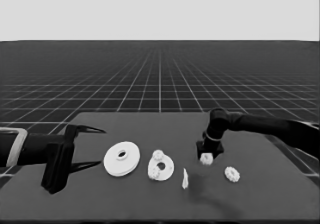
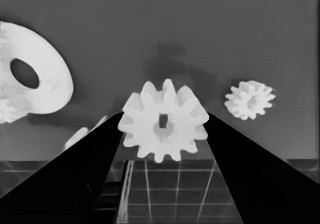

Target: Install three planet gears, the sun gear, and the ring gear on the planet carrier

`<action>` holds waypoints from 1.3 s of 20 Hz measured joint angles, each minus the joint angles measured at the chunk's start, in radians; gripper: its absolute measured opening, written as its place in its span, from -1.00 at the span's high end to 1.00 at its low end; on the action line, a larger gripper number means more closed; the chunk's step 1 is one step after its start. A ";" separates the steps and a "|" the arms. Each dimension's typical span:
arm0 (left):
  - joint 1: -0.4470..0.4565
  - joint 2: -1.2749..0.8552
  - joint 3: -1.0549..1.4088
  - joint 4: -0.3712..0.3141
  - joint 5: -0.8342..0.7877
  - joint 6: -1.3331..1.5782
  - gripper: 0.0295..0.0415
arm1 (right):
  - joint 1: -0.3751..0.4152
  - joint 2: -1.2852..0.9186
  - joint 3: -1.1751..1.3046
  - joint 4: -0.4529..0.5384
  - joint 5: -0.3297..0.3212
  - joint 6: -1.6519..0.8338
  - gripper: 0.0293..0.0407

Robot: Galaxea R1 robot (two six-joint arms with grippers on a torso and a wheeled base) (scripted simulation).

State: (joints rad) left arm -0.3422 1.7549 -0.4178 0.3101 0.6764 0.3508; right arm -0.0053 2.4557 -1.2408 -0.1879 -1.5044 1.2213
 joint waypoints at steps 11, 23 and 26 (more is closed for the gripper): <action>0.000 0.000 0.000 0.000 0.000 0.000 -0.49 | 0.006 0.422 -0.221 -0.002 -0.038 0.198 0.66; 0.000 0.000 0.000 0.000 0.000 0.000 -0.49 | -0.154 0.450 -0.324 -0.156 0.010 0.136 0.10; 0.000 0.000 0.000 0.000 0.000 0.000 -0.49 | -0.154 0.450 -0.324 -0.156 0.010 0.135 -0.59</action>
State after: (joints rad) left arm -0.3422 1.7549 -0.4178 0.3101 0.6764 0.3508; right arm -0.1593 2.9059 -1.5650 -0.3440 -1.4944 1.3567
